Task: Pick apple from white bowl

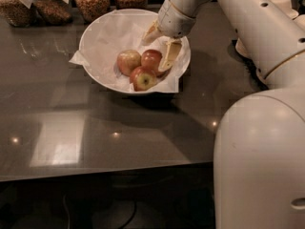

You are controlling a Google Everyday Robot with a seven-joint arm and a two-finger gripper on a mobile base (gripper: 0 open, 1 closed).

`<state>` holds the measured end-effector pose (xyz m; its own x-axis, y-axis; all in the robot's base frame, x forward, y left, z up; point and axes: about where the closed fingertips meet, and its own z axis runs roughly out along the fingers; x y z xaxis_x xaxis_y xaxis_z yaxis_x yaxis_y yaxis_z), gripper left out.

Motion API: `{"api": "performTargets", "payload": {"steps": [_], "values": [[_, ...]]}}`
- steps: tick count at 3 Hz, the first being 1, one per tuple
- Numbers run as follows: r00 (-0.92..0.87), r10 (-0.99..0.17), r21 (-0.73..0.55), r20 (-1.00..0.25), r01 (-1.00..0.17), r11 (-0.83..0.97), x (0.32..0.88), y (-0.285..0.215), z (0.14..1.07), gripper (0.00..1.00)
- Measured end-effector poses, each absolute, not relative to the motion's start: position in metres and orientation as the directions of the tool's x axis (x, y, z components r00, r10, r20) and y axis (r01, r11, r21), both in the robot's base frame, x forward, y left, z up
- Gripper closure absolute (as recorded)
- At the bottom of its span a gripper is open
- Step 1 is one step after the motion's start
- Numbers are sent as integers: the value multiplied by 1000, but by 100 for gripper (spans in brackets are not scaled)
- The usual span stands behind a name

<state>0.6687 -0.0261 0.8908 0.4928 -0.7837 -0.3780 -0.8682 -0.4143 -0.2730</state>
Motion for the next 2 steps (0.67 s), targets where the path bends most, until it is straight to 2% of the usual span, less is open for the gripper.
{"api": "performTargets", "payload": {"steps": [2], "values": [[497,-776,-257,-389,-867,-427,670,-21,879,32]]}}
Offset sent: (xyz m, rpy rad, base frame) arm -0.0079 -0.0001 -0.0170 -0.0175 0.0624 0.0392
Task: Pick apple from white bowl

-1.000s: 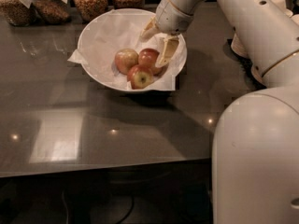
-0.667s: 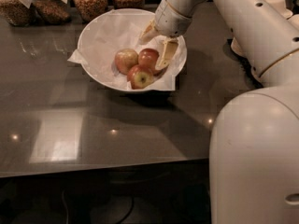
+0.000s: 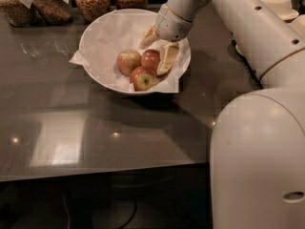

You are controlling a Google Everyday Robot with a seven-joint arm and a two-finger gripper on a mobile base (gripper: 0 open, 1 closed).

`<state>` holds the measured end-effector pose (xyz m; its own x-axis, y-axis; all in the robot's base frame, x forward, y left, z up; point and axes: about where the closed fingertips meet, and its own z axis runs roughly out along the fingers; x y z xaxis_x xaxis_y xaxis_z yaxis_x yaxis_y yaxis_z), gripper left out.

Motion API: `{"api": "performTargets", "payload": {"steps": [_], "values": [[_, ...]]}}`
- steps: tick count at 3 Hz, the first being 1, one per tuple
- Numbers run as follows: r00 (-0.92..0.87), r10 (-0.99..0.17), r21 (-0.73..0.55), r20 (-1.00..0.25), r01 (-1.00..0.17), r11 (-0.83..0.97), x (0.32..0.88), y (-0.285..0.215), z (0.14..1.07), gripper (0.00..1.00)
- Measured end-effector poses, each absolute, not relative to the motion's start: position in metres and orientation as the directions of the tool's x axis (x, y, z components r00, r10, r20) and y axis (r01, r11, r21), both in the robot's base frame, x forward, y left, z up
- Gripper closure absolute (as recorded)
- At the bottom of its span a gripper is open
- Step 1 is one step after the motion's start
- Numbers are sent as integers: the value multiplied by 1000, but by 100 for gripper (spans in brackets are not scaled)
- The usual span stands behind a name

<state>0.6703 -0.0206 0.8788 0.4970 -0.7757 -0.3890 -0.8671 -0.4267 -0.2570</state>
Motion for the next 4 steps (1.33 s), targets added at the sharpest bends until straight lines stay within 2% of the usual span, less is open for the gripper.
{"api": "performTargets", "payload": {"steps": [3,4], "values": [[494,-770,-223,-404,-870,-440,667,-17,863,34],[491,-769,-209,-409,-871,-444,664,-16,858,41]]}}
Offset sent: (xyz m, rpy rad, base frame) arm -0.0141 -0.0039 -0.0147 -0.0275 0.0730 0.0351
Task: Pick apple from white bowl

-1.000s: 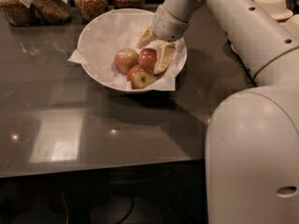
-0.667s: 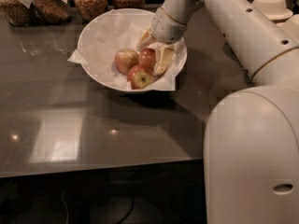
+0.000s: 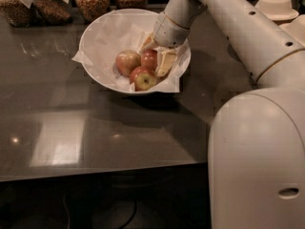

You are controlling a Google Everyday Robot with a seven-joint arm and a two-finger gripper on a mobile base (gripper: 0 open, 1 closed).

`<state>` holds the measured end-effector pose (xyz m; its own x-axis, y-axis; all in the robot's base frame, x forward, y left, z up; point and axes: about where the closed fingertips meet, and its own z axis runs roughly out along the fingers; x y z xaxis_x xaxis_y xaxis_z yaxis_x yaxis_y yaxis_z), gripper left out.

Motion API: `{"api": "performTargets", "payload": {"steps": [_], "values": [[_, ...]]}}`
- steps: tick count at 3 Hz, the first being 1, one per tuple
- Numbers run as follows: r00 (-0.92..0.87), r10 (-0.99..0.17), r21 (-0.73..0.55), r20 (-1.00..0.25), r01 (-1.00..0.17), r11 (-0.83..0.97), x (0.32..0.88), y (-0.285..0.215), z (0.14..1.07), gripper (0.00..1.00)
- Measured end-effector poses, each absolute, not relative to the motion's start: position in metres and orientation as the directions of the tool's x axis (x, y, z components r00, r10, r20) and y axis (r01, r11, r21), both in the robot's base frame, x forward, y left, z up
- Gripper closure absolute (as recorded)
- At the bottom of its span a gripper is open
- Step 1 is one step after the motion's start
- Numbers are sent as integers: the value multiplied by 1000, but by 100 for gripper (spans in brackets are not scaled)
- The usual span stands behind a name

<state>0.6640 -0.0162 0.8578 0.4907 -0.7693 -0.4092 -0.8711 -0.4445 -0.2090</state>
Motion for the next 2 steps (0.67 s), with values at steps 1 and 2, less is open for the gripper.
{"api": "performTargets", "payload": {"steps": [1,2], "values": [[492,-769,-208,-408,-871,-446,664,-16,858,59],[502,-769,-214,-395,-865,-454,665,-14,865,83]]}}
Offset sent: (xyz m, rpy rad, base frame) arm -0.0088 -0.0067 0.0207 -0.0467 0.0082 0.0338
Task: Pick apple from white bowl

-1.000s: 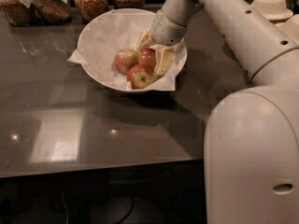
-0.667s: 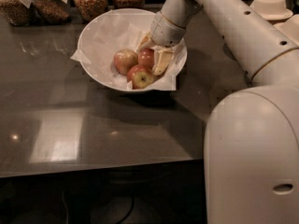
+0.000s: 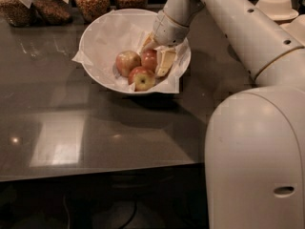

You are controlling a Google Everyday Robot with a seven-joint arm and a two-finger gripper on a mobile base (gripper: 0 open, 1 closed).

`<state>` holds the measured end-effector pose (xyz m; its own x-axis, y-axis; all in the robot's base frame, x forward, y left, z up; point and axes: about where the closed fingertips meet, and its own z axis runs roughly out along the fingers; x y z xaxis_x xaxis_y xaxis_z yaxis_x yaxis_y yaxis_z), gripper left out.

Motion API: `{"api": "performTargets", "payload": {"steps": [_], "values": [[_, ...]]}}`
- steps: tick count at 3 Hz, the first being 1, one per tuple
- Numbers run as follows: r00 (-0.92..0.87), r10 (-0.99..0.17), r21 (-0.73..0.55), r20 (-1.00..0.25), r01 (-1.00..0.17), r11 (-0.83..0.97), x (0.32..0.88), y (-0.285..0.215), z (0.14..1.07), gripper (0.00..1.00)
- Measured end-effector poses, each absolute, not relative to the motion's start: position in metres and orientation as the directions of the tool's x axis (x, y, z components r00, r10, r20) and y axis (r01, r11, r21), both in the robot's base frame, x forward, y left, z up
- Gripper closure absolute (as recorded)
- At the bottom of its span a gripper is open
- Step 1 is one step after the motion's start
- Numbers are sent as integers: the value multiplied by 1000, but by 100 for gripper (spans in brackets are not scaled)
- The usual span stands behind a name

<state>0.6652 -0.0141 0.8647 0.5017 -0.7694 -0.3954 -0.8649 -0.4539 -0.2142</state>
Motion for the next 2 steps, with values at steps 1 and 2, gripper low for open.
{"api": "performTargets", "payload": {"steps": [1,2], "values": [[514,-771,-232,-376,-858,-459,668,-12,879,100],[527,-766,-260,-367,-849,-460,669,-10,897,100]]}}
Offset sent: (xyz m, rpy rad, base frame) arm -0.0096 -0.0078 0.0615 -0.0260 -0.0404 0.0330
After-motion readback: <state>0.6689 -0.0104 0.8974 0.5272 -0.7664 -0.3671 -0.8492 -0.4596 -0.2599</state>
